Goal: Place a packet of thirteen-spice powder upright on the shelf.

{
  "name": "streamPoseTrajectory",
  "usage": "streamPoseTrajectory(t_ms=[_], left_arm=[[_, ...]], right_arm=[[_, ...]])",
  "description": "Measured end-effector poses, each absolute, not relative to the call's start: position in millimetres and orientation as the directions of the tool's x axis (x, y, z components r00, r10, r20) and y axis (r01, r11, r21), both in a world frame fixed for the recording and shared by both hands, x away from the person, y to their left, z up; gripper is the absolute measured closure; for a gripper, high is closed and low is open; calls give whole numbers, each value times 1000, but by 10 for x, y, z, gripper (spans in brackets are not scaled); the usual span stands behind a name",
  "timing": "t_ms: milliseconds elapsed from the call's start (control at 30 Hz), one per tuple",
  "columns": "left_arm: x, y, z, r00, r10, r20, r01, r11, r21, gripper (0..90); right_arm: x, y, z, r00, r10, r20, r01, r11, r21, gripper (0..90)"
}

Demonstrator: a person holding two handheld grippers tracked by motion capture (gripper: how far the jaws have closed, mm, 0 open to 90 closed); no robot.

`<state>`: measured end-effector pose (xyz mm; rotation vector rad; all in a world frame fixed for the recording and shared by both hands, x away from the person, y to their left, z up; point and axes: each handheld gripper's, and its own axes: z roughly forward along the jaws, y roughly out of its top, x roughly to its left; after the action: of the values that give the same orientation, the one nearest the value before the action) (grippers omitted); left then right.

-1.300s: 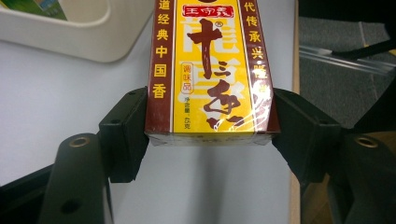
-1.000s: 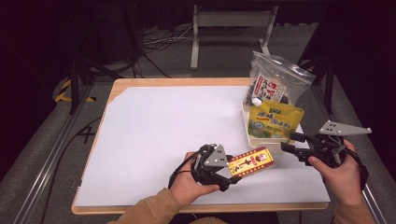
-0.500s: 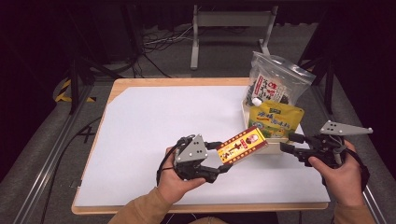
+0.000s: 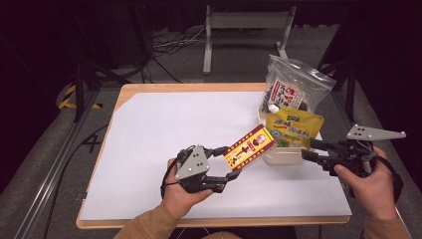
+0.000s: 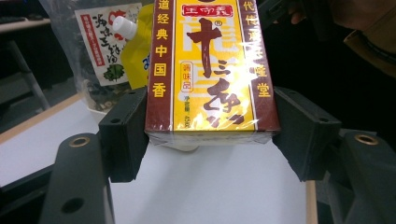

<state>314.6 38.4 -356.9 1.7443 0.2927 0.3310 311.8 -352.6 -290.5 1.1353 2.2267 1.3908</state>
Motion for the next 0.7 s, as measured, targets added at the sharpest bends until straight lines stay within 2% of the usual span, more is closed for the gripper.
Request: streamPoseTrajectory(t_ms=[300, 700], left_arm=[[3161, 378, -3679, 922, 380, 71, -9, -162, 987, 327], [3149, 358, -3734, 920, 383, 85, -17, -176, 984, 327]], right_arm=[[3203, -3335, -2724, -697, 701, 153, 464, 278, 841, 443], [3342, -3085, -2440, -703, 677, 216, 527, 292, 798, 459]])
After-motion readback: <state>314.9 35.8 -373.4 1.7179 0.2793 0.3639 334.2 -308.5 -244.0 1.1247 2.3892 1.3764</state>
